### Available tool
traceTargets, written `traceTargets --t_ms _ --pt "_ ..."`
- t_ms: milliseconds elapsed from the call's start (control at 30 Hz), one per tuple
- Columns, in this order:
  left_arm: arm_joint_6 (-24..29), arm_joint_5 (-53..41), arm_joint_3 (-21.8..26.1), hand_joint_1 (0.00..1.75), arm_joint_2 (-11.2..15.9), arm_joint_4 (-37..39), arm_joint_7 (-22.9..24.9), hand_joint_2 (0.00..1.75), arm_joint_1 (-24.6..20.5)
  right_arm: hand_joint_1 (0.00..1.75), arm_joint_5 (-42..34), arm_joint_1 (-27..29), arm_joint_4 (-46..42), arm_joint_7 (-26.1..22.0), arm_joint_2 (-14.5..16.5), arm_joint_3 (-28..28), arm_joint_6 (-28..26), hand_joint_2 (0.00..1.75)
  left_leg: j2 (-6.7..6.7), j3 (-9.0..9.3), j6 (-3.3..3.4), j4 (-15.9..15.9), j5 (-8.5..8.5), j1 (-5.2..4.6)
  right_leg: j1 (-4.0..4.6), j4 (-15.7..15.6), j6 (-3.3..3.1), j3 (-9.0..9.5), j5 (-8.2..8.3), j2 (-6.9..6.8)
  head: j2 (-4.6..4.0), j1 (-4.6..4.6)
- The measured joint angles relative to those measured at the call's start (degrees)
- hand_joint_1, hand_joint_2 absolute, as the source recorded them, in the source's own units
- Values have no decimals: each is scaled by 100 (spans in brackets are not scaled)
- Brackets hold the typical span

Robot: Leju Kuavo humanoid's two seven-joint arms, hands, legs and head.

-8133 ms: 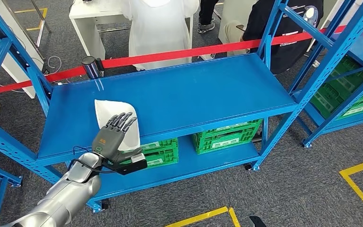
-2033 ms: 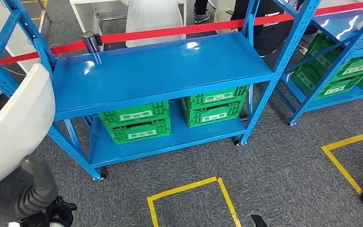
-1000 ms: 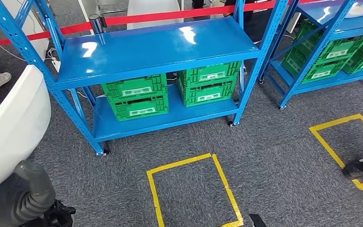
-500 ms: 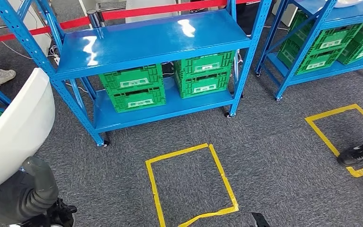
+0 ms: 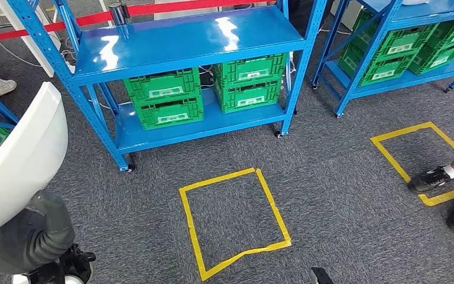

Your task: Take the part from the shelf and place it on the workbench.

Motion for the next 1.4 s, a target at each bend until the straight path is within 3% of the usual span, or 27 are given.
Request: traceTargets --t_ms 67,100,200,267,467,567,633,667,733,767,800,833,900,933,1000,1033,1100,1133,1167,1233,1300,1333,1400 --pt "0 -39 5 175 -4 -2 -2 175 -9 0 3 -3 0 3 5 0 0 0 -2 -40 -45 47 26 -25 12 -291 -99 155 -166 10 0 13" --pt "0 -47 9 175 -4 -1 -2 175 -14 0 5 -1 0 3 7 0 0 0 -4 -42 -25 39 27 -30 8 -296 -142 137 -166 6 0 12" --pt "0 -97 32 175 -5 8 0 175 -38 0 47 3 0 -57 12 0 37 0 -9 -42 173 -10 72 -34 18 -308 -213 122 -117 -2 0 11" --pt "0 -139 43 175 -9 19 1 175 -55 0 97 3 0 -133 13 0 80 0 -9 -50 252 -28 140 -35 31 -307 -251 105 -82 -3 0 13" --pt "0 -228 64 175 -27 37 1 175 -49 0 148 11 0 -215 39 0 143 0 -15 -84 221 -8 195 -45 21 -294 -251 80 -55 -8 0 10" --pt "0 -234 75 175 -29 34 1 175 -48 0 149 10 0 -220 49 0 161 0 -29 -60 223 -80 215 -43 29 -349 -220 105 -55 -28 0 11" --pt "0 -233 80 175 -33 38 0 175 -52 0 146 10 0 -228 43 0 169 0 -54 41 161 -275 286 6 43 -307 -177 108 -136 -34 0 20" --pt "0 -231 80 175 -36 44 -1 175 -52 0 144 10 0 -233 38 0 173 0 -72 83 125 -361 323 39 48 -132 -151 34 -266 -27 0 27" --pt "0 -228 80 175 -40 67 -1 175 -43 0 142 10 0 -244 32 0 179 0 -122 69 94 -384 344 61 27 507 -96 -285 -621 -13 0 37" --pt "0 -227 80 175 -40 80 0 175 -32 0 141 13 0 -249 28 0 180 0 -158 37 86 -360 346 67 14 830 -65 -454 -747 -11 0 39" --pt "0 -227 80 175 -40 94 0 175 -22 0 141 17 0 -251 23 0 180 0 -203 -2 71 -324 344 77 -3 998 -36 -550 -767 -11 0 40" --pt "0 -227 80 175 -40 105 -1 175 -16 0 141 21 0 -254 16 0 179 0 -255 -50 47 -274 341 96 -23 963 -5 -544 -679 -6 0 39" --pt "0 -227 80 175 -42 115 -1 175 -11 0 141 20 1 -263 4 0 179 0 -370 -174 -40 -114 322 152 -67 383 63 -260 -350 77 0 41" --pt "0 -227 81 175 -42 115 0 175 -6 0 140 19 1 -268 9 1 180 0 -425 -239 -96 -22 303 162 -78 107 78 -138 -244 187 0 58" --pt "0 -228 81 175 -46 113 -1 175 2 0 139 16 1 -271 19 2 181 0 -520 -327 -189 92 275 150 -74 -57 -21 -76 -209 327 0 68" --pt "0 -229 82 175 -47 111 -2 175 6 0 138 17 1 -273 24 2 181 0 -565 -347 -226 93 280 141 -63 -35 -98 -97 -204 326 0 67" --pt "0 -230 83 175 -42 113 -3 175 15 0 138 13 0 -280 21 1 181 0 -597 -380 -272 79 310 154 -62 -15 -233 -118 -165 195 0 36" --pt "0 -229 83 175 -39 114 -1 175 19 0 138 12 0 -289 21 1 183 0 -527 -422 -285 157 248 156 -61 -21 -280 -132 -134 135 0 17" --pt "0 -227 84 175 -36 116 1 175 22 0 138 15 0 -298 21 1 184 0 -419 -502 -289 348 103 154 -60 -27 -319 -153 -105 69 0 0" --pt "0 -221 85 175 -36 125 2 175 20 0 138 41 0 -310 20 1 184 0 -191 -754 -288 1041 -366 144 -31 -31 -357 -188 -71 -64 0 -26" --pt "0 -218 85 175 -36 146 1 175 20 0 137 68 0 -312 20 1 184 0 -119 -918 -278 1657 -683 143 3 -30 -366 -217 -59 -221 0 -30" --pt "0 -218 85 175 -35 159 1 175 20 0 137 72 0 -313 20 1 184 0 -104 -863 -259 1704 -701 138 19 -30 -368 -223 -58 -300 0 -29" --pt "0 -220 85 175 -35 172 1 175 13 0 137 65 0 -314 21 2 185 0 -24 -436 -177 1167 -503 105 45 -30 -365 -216 -60 -437 0 -30"
